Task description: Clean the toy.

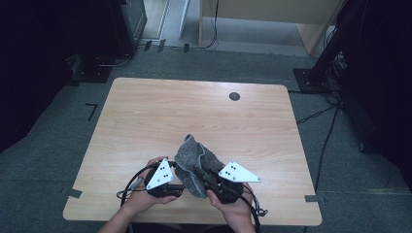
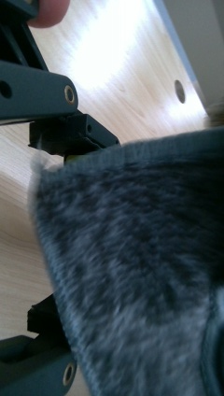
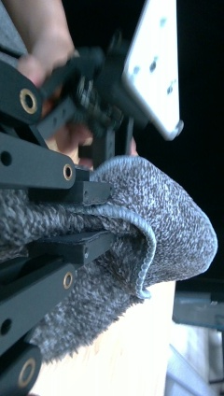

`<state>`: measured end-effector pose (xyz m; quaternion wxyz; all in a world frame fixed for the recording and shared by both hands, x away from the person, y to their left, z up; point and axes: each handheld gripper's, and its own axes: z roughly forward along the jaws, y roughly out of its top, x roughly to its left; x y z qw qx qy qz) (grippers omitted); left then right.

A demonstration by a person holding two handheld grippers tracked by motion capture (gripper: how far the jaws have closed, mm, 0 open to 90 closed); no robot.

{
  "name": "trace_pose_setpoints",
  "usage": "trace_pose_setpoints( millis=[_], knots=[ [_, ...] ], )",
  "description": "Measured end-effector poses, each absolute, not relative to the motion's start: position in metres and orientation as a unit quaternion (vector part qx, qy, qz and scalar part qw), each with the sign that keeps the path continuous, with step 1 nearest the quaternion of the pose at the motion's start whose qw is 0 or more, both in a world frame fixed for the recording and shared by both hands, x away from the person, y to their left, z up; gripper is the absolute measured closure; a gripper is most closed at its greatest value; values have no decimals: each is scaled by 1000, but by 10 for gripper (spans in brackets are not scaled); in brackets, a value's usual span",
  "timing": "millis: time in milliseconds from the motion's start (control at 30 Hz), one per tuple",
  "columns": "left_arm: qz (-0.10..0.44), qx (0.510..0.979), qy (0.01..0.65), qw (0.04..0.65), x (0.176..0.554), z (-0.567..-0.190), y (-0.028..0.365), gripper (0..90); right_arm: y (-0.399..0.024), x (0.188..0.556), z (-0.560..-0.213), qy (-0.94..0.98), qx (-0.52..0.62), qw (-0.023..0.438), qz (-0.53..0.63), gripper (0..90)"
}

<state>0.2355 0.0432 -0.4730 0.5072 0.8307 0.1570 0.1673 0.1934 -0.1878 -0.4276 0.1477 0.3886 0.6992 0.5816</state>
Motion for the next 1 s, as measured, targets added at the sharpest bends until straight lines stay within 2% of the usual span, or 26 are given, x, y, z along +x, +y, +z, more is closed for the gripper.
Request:
trace_pose_setpoints(
  millis=[67,167,300,400,533,600,733,867,933,1000],
  knots=[
    [164,830,157,509,237,-473,46,341,-196,199,-431,700,412,165,559,787],
    [160,826,163,516,239,-472,48,341,-214,207,-436,681,459,156,548,787],
    [165,831,160,506,240,-474,45,342,-210,199,-421,679,408,140,594,785],
    [159,825,149,522,236,-471,43,342,-196,194,-418,699,377,130,594,784],
    [160,823,148,524,236,-469,47,344,-200,199,-427,698,399,139,578,782],
    [159,820,151,528,237,-469,50,344,-209,204,-430,695,428,163,554,782],
    [162,818,152,530,238,-468,50,344,-226,206,-429,662,455,142,579,780],
    [159,821,145,529,236,-468,47,344,-208,198,-420,676,393,120,611,775],
    [156,819,148,532,235,-466,47,344,-199,197,-423,695,386,131,592,772],
    [150,816,150,538,236,-467,50,344,-204,201,-427,685,404,117,595,772]
  ],
)
